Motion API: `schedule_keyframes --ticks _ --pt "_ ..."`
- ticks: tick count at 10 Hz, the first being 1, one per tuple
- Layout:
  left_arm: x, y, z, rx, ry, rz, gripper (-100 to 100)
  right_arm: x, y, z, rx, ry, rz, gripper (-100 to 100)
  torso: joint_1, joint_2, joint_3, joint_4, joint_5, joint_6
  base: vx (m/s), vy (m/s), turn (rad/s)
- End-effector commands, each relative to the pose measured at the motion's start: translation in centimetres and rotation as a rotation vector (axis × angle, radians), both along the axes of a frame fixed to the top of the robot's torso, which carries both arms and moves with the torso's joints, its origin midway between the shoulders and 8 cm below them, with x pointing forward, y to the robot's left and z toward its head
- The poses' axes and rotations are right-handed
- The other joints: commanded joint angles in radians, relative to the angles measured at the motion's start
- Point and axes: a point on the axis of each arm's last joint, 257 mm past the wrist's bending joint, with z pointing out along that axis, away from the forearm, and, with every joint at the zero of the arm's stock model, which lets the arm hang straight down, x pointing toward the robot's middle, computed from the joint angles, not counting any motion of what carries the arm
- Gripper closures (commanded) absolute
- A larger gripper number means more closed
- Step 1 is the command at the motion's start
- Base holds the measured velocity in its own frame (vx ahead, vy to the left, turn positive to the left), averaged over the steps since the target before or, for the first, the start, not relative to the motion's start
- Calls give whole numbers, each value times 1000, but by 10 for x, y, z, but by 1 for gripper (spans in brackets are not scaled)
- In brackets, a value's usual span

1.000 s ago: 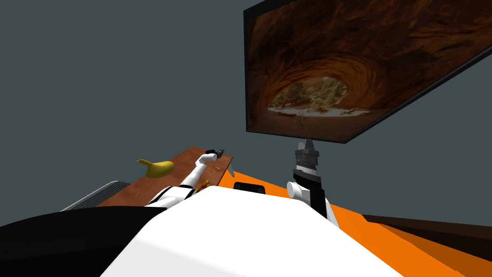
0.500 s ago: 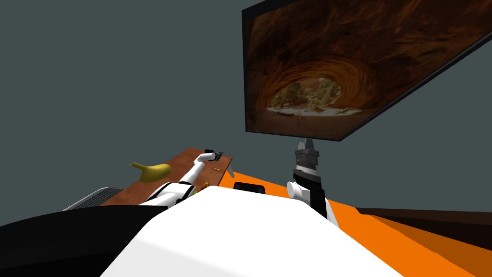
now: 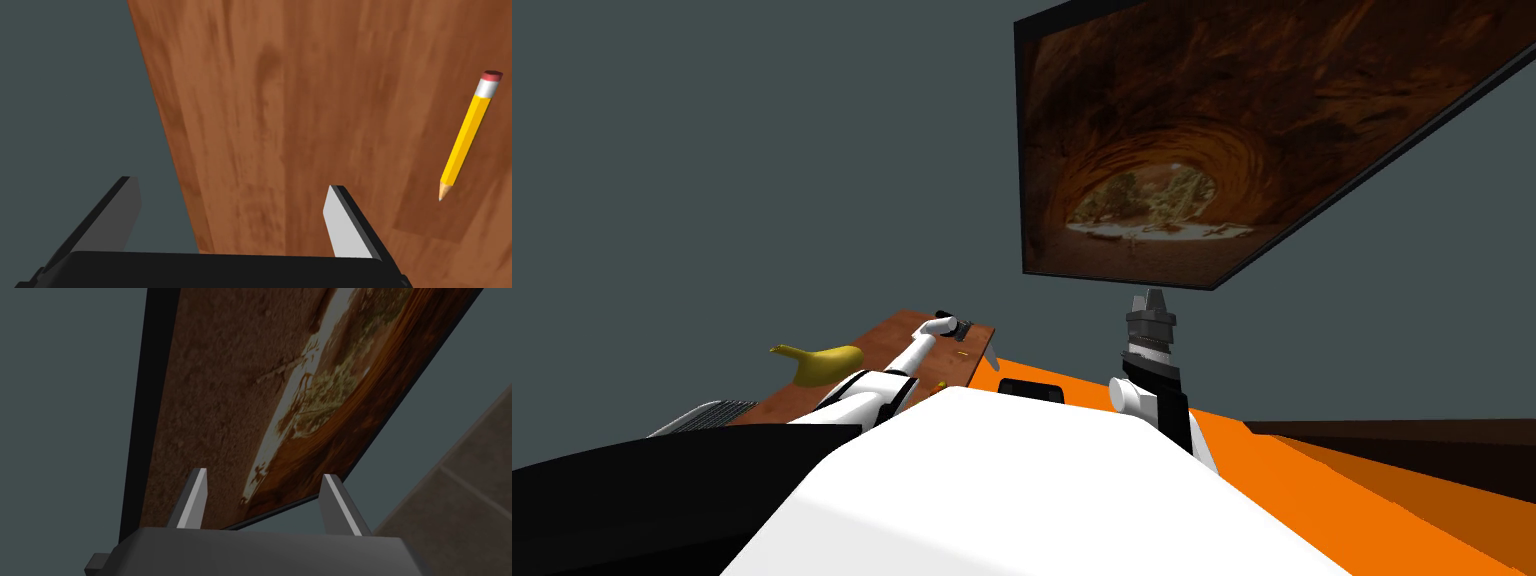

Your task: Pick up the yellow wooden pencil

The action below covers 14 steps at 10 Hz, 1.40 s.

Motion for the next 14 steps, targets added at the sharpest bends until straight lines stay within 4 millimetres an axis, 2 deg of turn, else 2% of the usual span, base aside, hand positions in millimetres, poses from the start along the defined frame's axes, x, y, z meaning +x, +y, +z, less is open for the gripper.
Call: schedule_keyframes --ticks 1,2,3,5,6,10,13,14 --pt "-18 4 -10 -15 59 19 -100 0 0 0 0 0 0 0 0 0 0 0 0 0 -2 28 -34" --pt "-31 8 -17 -34 110 37 -100 0 0 0 0 0 0 0 0 0 0 0 0 0 -5 24 -39" --pt "-33 8 -17 -35 115 37 -100 0 0 0 0 0 0 0 -1 0 0 0 0 0 -4 18 -22" --pt "-60 15 -27 -70 208 72 -100 0 0 0 0 0 0 0 -1 0 0 0 0 0 -2 25 -45" --pt "-61 14 -28 -72 215 72 -100 0 0 0 0 0 0 0 0 0 0 0 0 0 -3 25 -16" --pt "-106 19 -40 -131 355 126 -100 0 0 0 0 0 0 0 -1 -1 0 0 0 0 3 23 -34" --pt "-121 19 -44 -149 399 143 -100 0 0 0 0 0 0 0 -2 0 0 0 0 0 0 13 -12" --pt "-117 19 -43 -145 388 139 -100 0 0 0 0 0 0 0 -2 0 0 0 0 0 0 0 0"
